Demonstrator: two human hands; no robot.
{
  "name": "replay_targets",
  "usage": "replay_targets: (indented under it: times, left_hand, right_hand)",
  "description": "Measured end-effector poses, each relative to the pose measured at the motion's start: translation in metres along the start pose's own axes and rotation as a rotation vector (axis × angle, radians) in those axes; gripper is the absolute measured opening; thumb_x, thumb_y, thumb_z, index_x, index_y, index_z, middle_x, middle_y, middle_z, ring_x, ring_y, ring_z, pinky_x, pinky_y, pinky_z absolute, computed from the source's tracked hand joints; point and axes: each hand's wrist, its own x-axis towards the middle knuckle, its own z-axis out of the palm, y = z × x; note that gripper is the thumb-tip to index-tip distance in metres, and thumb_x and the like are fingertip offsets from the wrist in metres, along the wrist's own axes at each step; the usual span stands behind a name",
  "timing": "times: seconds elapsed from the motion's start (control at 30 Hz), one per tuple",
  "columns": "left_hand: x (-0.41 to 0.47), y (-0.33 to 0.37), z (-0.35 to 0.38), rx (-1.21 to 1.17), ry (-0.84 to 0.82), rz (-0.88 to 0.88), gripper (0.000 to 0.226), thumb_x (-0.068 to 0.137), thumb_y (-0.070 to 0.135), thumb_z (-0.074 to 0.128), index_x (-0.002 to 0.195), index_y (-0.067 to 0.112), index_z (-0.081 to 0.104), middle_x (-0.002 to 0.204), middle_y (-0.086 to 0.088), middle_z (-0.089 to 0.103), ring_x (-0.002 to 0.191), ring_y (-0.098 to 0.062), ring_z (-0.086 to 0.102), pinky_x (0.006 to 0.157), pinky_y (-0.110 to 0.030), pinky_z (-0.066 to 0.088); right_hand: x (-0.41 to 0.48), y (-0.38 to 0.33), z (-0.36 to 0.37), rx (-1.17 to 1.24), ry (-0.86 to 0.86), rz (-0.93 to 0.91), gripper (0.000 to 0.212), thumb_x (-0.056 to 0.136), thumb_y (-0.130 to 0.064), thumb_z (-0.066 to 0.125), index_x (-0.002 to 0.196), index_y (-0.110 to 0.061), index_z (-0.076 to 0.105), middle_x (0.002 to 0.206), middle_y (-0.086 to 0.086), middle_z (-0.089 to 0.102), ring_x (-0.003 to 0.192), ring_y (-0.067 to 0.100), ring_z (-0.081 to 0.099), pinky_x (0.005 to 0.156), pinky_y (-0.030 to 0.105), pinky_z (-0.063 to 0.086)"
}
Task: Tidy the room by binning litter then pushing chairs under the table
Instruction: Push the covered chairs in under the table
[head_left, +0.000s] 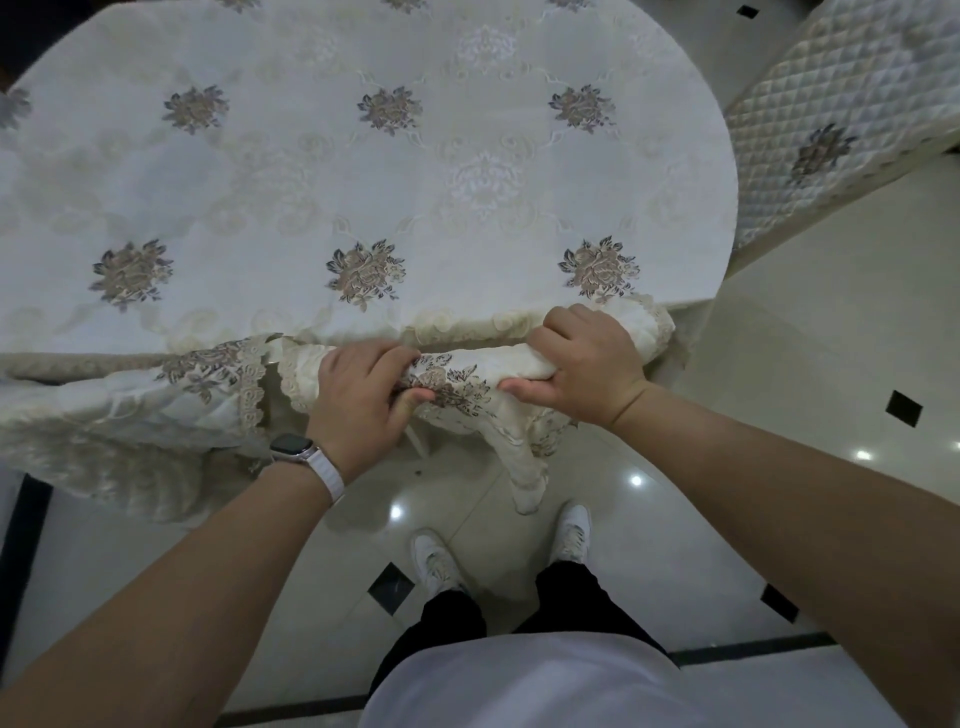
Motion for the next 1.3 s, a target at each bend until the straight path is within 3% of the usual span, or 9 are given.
replay_targets:
  times: [0.17, 0.3, 0.6, 0.83, 1.07, 1.23, 1.3]
  left_hand:
    - [-0.003, -0.005, 0.006, -0.020, -0.007, -0.006, 0.051, 0.095, 0.056, 0.043, 0.109, 0.011, 0.063, 0.103, -0.008, 0.062, 0.095, -0.025, 0.052, 0.088, -0.039, 0.033]
    - [0.007, -0.011, 0.006, -0.038, -0.035, 0.007, 0.059, 0.096, 0.063, 0.032, 0.113, 0.014, 0.060, 0.106, -0.009, 0.062, 0.102, -0.024, 0.048, 0.090, -0.039, 0.031]
    - [0.019, -0.018, 0.008, -0.060, -0.062, -0.018, 0.063, 0.095, 0.065, 0.032, 0.112, 0.013, 0.062, 0.106, -0.008, 0.062, 0.102, -0.023, 0.048, 0.091, -0.038, 0.029]
    - [0.015, -0.013, 0.006, -0.089, -0.038, -0.054, 0.047, 0.089, 0.050, 0.055, 0.112, 0.011, 0.065, 0.108, -0.006, 0.063, 0.101, -0.027, 0.054, 0.094, -0.038, 0.033]
    - [0.005, -0.016, -0.011, -0.174, -0.047, -0.067, 0.041, 0.091, 0.038, 0.058, 0.118, 0.008, 0.064, 0.119, -0.007, 0.064, 0.112, -0.023, 0.054, 0.100, -0.036, 0.039]
    - [-0.008, -0.054, -0.050, 0.047, 0.020, -0.154, 0.032, 0.089, 0.028, 0.061, 0.113, 0.008, 0.067, 0.113, -0.011, 0.066, 0.106, -0.027, 0.059, 0.094, -0.042, 0.046]
    - [-0.018, -0.081, -0.068, 0.183, -0.014, -0.229, 0.036, 0.085, 0.030, 0.060, 0.114, 0.008, 0.066, 0.114, -0.013, 0.065, 0.106, -0.032, 0.059, 0.092, -0.047, 0.047]
  right_hand:
    - [-0.006, 0.001, 0.010, 0.003, -0.032, 0.001, 0.063, 0.084, -0.070, 0.056, 0.075, -0.008, 0.062, 0.072, 0.007, 0.053, 0.062, 0.024, 0.047, 0.054, 0.034, 0.038]
    - [0.000, 0.005, 0.013, -0.016, -0.069, 0.014, 0.064, 0.086, -0.072, 0.051, 0.072, -0.010, 0.061, 0.071, 0.006, 0.052, 0.062, 0.023, 0.047, 0.054, 0.032, 0.035]
    - [0.010, 0.011, 0.017, -0.038, -0.115, 0.048, 0.067, 0.088, -0.074, 0.046, 0.081, -0.011, 0.067, 0.073, 0.007, 0.052, 0.065, 0.027, 0.049, 0.056, 0.035, 0.038]
    - [0.010, 0.007, 0.013, -0.012, -0.141, 0.065, 0.066, 0.089, -0.072, 0.046, 0.081, -0.009, 0.065, 0.075, 0.008, 0.053, 0.066, 0.028, 0.049, 0.058, 0.039, 0.041]
    - [0.029, -0.026, 0.007, 0.013, -0.298, -0.017, 0.043, 0.086, -0.048, 0.053, 0.096, -0.007, 0.065, 0.083, 0.008, 0.058, 0.073, 0.028, 0.052, 0.063, 0.036, 0.040]
    - [0.069, -0.080, 0.018, -0.060, -0.499, -0.041, 0.051, 0.086, -0.056, 0.041, 0.105, -0.012, 0.060, 0.087, 0.004, 0.057, 0.073, 0.025, 0.054, 0.056, 0.033, 0.040]
    - [0.081, -0.099, 0.028, -0.078, -0.517, -0.063, 0.045, 0.083, -0.052, 0.051, 0.098, -0.011, 0.061, 0.080, 0.005, 0.056, 0.066, 0.027, 0.055, 0.051, 0.030, 0.033]
